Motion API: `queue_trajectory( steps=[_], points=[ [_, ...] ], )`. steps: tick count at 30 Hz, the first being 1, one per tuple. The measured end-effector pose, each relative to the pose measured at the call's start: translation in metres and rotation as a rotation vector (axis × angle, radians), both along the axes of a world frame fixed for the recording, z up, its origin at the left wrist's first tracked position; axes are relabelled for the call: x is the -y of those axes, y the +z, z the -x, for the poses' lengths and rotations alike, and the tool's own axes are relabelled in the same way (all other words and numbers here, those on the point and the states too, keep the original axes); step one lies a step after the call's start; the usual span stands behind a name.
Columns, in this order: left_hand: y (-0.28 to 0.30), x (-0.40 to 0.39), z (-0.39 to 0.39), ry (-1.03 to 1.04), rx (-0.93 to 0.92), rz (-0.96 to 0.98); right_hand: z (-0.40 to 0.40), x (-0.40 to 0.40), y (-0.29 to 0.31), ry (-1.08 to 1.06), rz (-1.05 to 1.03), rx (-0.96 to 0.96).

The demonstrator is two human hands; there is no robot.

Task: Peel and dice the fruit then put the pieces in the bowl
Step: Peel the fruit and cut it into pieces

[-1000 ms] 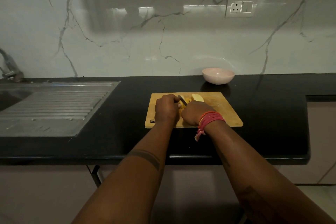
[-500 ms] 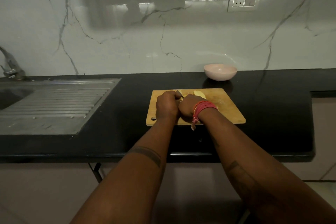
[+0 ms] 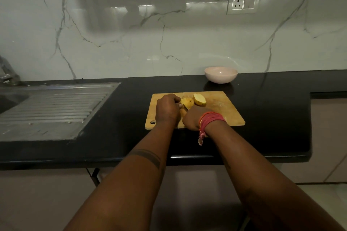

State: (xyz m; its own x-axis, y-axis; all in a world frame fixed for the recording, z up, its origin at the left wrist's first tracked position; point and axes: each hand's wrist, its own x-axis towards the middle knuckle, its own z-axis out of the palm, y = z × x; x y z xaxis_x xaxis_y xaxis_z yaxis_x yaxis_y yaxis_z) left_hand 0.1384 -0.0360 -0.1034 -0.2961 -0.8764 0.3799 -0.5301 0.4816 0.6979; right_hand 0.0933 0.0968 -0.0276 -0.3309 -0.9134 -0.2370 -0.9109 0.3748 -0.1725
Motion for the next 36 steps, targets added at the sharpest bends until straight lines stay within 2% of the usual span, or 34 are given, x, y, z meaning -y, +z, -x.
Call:
queue_trajectory(
  steps=[5,11,23,36],
  points=[
    [0.003,-0.006,-0.001,0.007,0.006,-0.014,0.003,-0.021,0.001,-0.084,-0.042,0.042],
    [0.005,-0.004,-0.004,0.02,-0.001,-0.036,0.009,-0.025,-0.002,-0.17,0.122,0.114],
    [0.002,0.0,-0.005,0.0,-0.024,-0.015,-0.001,0.003,0.0,-0.116,0.189,0.1],
    [0.003,0.001,-0.005,-0.001,0.039,0.049,0.005,0.034,-0.003,0.063,0.055,-0.065]
  ],
)
